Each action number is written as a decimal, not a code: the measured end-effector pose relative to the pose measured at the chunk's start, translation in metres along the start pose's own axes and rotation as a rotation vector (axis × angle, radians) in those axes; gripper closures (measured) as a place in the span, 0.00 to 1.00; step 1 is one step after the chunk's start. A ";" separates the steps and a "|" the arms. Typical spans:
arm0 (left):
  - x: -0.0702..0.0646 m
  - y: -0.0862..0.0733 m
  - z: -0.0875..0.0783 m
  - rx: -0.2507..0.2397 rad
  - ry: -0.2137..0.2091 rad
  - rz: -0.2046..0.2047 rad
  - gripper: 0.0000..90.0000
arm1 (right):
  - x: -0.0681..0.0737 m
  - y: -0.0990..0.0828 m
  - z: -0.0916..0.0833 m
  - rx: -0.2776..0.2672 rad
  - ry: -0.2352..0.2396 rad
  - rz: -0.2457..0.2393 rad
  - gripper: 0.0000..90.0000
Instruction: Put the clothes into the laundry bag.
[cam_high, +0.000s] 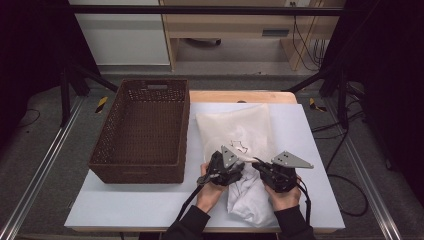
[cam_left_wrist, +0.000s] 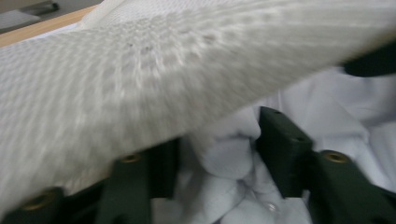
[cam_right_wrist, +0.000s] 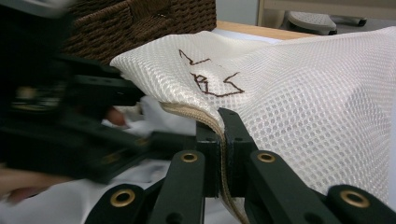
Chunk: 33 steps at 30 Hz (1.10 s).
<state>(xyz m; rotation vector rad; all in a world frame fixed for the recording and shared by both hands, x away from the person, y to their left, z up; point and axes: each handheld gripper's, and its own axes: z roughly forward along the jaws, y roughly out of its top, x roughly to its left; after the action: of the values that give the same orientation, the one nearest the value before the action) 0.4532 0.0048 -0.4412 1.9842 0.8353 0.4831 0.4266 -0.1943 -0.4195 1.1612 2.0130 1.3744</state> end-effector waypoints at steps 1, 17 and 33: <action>0.000 0.000 -0.007 -0.007 -0.022 -0.008 0.42 | -0.001 0.000 0.000 0.000 -0.003 -0.001 0.97; -0.057 -0.037 -0.021 0.078 -0.171 0.031 0.25 | -0.003 0.000 -0.001 0.006 0.000 -0.001 0.97; -0.033 -0.008 -0.041 -0.036 -0.122 0.003 0.97 | -0.003 0.002 -0.002 0.003 0.006 -0.001 0.97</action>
<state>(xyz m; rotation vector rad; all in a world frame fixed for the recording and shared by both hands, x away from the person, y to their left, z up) 0.4019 0.0088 -0.4271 1.9611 0.7430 0.3722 0.4273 -0.1973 -0.4174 1.1586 2.0202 1.3761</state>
